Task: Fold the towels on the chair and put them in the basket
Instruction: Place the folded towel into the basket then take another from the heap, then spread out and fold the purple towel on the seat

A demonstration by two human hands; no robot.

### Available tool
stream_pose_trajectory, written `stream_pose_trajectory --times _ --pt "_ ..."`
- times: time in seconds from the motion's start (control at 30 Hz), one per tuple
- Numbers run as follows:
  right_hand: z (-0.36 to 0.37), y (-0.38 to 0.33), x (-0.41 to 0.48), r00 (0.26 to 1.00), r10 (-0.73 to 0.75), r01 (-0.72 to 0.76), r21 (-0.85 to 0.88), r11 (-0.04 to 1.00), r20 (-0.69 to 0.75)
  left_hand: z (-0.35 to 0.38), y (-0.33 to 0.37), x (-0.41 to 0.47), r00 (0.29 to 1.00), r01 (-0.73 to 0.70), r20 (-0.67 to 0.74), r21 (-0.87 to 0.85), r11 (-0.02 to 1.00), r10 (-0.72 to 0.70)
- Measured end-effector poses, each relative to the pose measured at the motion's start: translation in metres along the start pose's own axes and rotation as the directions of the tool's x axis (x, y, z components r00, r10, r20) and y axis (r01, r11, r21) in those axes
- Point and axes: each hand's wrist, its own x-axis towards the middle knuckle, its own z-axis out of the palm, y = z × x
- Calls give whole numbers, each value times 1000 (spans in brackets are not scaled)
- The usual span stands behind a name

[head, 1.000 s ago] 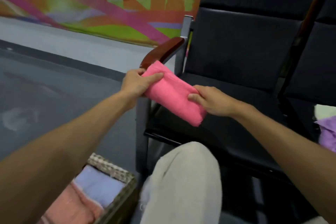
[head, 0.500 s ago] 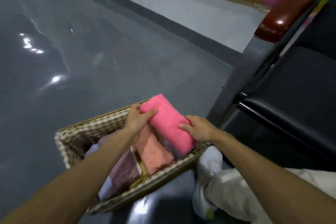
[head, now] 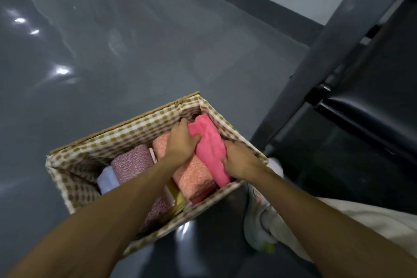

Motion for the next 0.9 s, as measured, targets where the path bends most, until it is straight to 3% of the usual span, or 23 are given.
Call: stream_pose_trajectory --times 0.13,0.27,0.4,0.5,0.6,0.73,0.9 --pt "-22 -3 -24 994 -71 63 -97 993 -79 -23 15 -15 994 -37 107 106 994 26" --pt "-69 2 -60 984 -124 105 -148 983 -127 -56 49 -28 975 -187 144 138 973 167" --pt "-133 26 -115 958 -120 66 -209 976 -259 -76 119 -39 908 -368 252 103 924 334" --pt "-177 56 -167 938 -47 -21 -190 982 -343 -78 188 -55 843 -503 255 62 862 474" --pt "-213 99 -224 906 60 -80 -30 996 -420 -69 263 -81 753 -616 270 -31 787 600" --pt "-236 173 -297 797 231 -102 253 962 -559 -35 359 -125 608 -721 366 -117 683 705" --pt "-224 274 -365 598 529 -28 645 764 -601 33 449 -174 468 -787 454 -176 591 758"
